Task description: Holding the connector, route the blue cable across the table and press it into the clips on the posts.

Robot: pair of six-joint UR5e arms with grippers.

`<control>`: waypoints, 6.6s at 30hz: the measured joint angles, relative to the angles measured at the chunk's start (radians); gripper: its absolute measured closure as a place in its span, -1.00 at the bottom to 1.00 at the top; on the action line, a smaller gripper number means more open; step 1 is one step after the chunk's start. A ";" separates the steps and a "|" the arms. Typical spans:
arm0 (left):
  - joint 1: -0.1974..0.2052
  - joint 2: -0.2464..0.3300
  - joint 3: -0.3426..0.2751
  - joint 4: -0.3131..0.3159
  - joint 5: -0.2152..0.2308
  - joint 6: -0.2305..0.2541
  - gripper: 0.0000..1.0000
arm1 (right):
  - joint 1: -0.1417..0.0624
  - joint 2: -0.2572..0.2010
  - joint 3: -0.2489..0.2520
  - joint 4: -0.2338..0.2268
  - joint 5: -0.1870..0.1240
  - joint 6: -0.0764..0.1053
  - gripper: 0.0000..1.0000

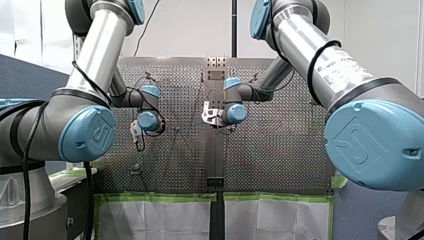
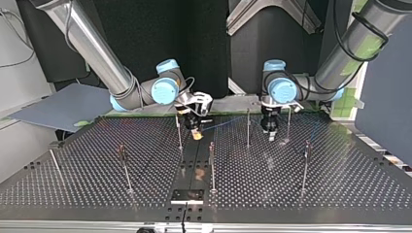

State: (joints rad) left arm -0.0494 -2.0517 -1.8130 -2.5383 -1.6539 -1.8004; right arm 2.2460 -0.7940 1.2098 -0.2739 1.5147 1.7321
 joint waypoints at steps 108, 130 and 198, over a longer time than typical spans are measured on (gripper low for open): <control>-0.297 -0.118 0.185 -0.153 -0.268 -0.102 0.97 | -0.040 -0.001 0.000 0.038 -0.001 -0.005 1.00; -0.310 -0.047 0.182 -0.240 -0.300 -0.121 0.97 | -0.050 -0.066 -0.018 0.094 -0.002 -0.007 1.00; -0.381 0.325 0.150 -0.333 -0.334 -0.074 0.97 | -0.050 -0.412 0.055 0.233 -0.022 0.049 1.00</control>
State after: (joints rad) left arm -0.4301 -1.7272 -1.6633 -2.8717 -1.9877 -1.8744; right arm 2.1956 -1.2056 1.2650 -0.0407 1.4923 1.7815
